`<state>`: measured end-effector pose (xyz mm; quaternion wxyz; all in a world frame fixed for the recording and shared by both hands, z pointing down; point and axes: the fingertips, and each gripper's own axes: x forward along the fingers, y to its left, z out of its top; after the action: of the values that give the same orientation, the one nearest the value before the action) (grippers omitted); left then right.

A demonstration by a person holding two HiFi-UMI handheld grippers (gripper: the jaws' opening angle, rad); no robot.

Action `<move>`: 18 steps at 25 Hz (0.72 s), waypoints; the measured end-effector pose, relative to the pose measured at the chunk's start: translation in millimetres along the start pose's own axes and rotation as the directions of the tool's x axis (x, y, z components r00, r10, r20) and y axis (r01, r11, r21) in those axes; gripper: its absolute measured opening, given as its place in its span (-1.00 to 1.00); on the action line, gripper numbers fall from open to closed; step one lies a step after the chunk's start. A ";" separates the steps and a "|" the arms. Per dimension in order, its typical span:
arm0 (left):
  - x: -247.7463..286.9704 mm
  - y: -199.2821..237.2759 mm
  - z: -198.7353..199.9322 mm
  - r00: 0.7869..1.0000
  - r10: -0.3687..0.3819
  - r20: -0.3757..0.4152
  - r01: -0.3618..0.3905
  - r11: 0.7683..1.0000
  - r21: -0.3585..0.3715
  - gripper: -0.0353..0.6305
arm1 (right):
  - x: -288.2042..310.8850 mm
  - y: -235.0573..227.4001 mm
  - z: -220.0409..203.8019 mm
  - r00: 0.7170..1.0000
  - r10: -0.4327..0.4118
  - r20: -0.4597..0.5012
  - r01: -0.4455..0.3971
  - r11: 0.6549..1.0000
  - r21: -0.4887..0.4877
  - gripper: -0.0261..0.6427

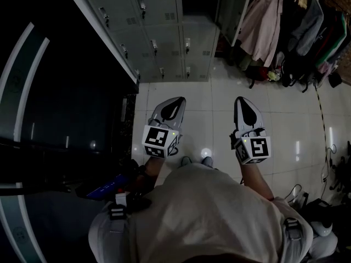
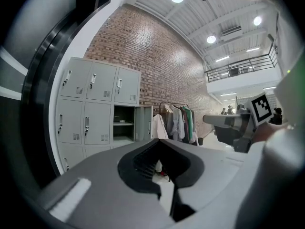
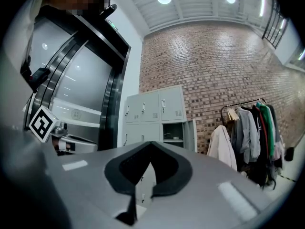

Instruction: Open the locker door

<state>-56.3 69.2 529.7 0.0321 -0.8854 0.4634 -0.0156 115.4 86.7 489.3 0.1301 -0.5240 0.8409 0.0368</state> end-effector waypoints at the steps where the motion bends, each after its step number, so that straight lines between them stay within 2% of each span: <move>1: 0.9 0.8 1.0 1.000 -0.001 0.001 0.001 1.000 0.000 -0.72 | 0.9 -0.8 0.7 1.000 0.000 0.003 0.000 1.000 0.001 -0.92; 18: -1.8 1.5 -3.1 1.000 0.003 -0.002 -0.003 1.000 -0.010 -0.72 | -2.8 -1.4 -9.3 1.000 0.001 -0.001 -0.001 1.000 0.025 -0.92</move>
<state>-58.7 69.7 532.7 0.0274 -0.8849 0.4648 -0.0141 116.1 86.7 499.0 0.1364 -0.5220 0.8416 0.0260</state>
